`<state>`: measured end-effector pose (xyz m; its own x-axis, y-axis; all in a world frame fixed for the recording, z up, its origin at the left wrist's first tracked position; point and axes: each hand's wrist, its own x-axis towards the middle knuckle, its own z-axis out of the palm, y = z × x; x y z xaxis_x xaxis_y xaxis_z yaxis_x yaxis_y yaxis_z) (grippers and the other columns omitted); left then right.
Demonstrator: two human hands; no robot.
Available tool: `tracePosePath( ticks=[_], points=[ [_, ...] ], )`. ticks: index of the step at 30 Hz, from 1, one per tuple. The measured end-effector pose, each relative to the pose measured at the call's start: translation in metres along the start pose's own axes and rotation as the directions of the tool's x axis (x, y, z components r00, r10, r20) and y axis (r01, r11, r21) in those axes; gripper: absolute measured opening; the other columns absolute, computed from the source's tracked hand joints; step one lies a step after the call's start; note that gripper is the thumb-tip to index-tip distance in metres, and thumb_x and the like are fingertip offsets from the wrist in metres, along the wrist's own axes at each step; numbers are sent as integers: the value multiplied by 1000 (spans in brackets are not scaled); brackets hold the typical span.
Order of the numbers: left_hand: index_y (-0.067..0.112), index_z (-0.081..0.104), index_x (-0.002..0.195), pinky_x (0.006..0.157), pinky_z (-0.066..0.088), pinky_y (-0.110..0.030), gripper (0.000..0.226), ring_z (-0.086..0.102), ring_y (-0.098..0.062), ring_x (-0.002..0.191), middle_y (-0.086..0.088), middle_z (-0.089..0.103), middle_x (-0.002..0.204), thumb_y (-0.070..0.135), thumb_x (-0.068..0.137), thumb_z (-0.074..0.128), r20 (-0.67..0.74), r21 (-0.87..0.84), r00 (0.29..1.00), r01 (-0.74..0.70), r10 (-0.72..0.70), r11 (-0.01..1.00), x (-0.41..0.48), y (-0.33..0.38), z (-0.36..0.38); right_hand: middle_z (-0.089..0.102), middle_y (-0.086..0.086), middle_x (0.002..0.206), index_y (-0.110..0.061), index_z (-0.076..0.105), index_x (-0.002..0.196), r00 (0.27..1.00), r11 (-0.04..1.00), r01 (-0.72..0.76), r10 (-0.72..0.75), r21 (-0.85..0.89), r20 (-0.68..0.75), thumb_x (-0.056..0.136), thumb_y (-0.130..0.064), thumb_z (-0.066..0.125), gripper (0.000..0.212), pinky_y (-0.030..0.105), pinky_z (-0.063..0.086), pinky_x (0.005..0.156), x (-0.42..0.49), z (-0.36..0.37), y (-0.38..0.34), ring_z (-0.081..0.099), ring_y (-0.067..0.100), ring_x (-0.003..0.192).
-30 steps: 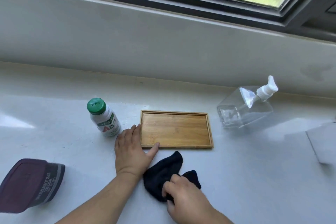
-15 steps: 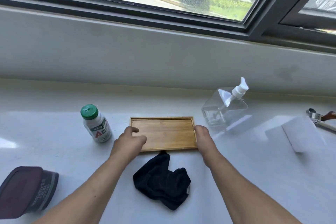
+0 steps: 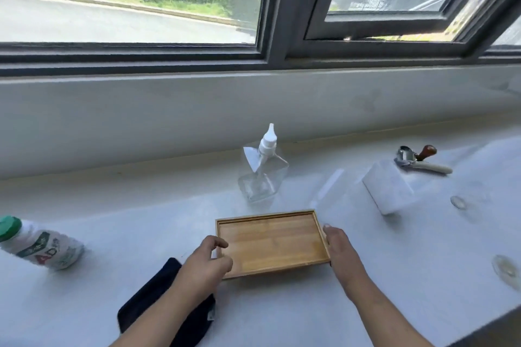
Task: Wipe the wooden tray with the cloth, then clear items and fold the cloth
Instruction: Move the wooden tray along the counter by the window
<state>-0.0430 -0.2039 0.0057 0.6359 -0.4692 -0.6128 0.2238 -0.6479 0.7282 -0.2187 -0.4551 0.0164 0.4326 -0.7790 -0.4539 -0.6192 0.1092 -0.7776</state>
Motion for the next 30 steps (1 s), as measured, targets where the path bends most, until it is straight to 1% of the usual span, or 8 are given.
tracePosePath(
  ticks=[2,5,9,13,18,25,28,30],
  points=[
    [51,60,97,63,44,-32,36,60,-15,59,7,73,91,35,65,59,27,-7,999,23,-23,1000,3,21,31,62,-23,115,-40,60,108,1000,1000,-17,17,-6,-2,103,-58,44,25,34,35,95,16,-32,7,56,7,108],
    [42,61,104,59,42,-29,39,54,-10,54,0,77,101,35,65,57,71,2,996,62,-62,998,11,55,81,62,-21,116,-38,59,117,1000,998,-28,28,-48,6,102,-61,40,33,37,38,97,49,-80,17,56,15,113],
    [38,61,105,62,41,-30,43,55,-15,63,-5,76,97,34,63,56,82,18,994,70,-71,997,33,104,135,63,-21,111,-42,59,108,999,998,-29,30,-53,15,101,-62,42,27,38,40,97,101,-129,15,57,19,113],
    [38,61,105,67,45,-32,44,61,-20,75,0,71,102,33,62,57,27,2,998,65,-65,998,63,149,168,66,-10,109,-35,61,113,1000,999,-12,13,-42,20,81,-75,35,57,41,43,95,153,-155,-7,57,22,108],
    [37,60,104,65,45,-33,44,62,-22,76,-4,70,100,35,60,57,-49,-1,996,72,-72,997,106,196,181,60,-2,122,-36,56,121,996,998,-15,21,-69,91,72,-86,28,75,45,43,103,212,-158,-46,53,26,115],
    [35,58,99,67,48,-33,39,66,-24,79,-2,68,96,34,60,57,-169,-24,981,95,-97,995,183,246,184,58,1,129,-35,53,135,991,993,-9,25,-118,130,80,-86,27,80,43,37,95,301,-140,-88,49,25,114],
    [34,57,95,78,55,-35,32,67,-28,90,-2,69,97,36,63,56,-236,-24,964,119,-121,993,219,258,186,60,7,140,-28,53,140,993,983,48,-28,-175,117,88,-84,28,80,44,38,96,337,-127,-97,53,33,129],
    [33,56,92,86,56,-36,26,63,-29,99,2,67,99,37,65,56,-284,-14,950,129,-128,991,237,263,187,62,7,139,-26,54,139,993,982,70,-51,-175,109,88,-84,29,81,41,36,93,354,-119,-104,54,33,130]
  ],
)
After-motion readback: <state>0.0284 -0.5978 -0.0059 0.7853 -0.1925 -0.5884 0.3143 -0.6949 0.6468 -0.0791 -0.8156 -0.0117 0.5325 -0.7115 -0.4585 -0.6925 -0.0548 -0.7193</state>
